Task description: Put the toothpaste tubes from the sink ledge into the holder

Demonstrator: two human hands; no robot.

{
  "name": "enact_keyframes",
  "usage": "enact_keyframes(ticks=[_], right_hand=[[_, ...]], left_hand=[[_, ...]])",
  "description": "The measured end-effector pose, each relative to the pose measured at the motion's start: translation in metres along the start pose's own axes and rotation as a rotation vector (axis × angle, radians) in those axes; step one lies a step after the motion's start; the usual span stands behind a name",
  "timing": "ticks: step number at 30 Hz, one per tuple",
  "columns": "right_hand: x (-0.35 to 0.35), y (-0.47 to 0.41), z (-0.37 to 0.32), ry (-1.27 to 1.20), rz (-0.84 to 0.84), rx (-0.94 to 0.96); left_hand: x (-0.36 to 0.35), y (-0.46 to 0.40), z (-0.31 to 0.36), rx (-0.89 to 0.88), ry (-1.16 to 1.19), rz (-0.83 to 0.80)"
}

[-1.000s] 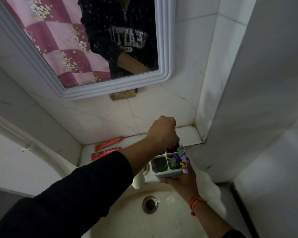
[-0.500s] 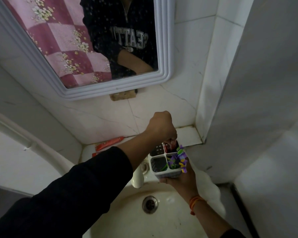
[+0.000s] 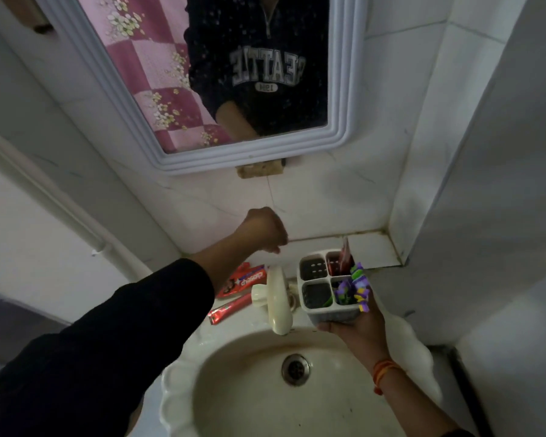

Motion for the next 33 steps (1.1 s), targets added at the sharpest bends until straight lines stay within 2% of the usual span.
enact_keyframes(ticks=[5, 7, 10, 16, 20, 25, 33], right_hand=[[-0.002, 0.004, 0.001, 0.024, -0.007, -0.034], [-0.002, 0.003, 0.006, 0.062, -0.006, -0.051], [-0.007, 0.002, 0.017, 0.109, -0.04, -0.104], [-0.009, 0.003, 0.018, -0.009, -0.014, -0.154], [-0.013, 0.002, -0.005, -0.112, 0.004, -0.02], [-0.008, 0.007, 0.016, 0.033, -0.018, -0.166], [-0.008, 0.011, 0.006, 0.029, -0.009, -0.177]], left_hand=[[-0.012, -0.016, -0.07, -0.048, -0.404, -0.025], [-0.026, -0.019, -0.089, -0.041, -0.474, -0.077], [-0.042, -0.021, -0.097, -0.12, -0.572, -0.082], [-0.059, -0.032, -0.102, -0.201, -0.638, -0.031], [-0.047, -0.03, -0.094, -0.283, -0.624, 0.02], [-0.03, -0.013, -0.063, -0.267, -0.451, -0.124], [0.029, 0.032, 0.048, -0.401, -0.679, -0.03]])
Point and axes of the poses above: each hand's wrist, its own y-axis away from the middle knuckle, its own x-axis out of the back of the hand, z = x × y, the point moved 9 cm from there along -y, towards the middle knuckle
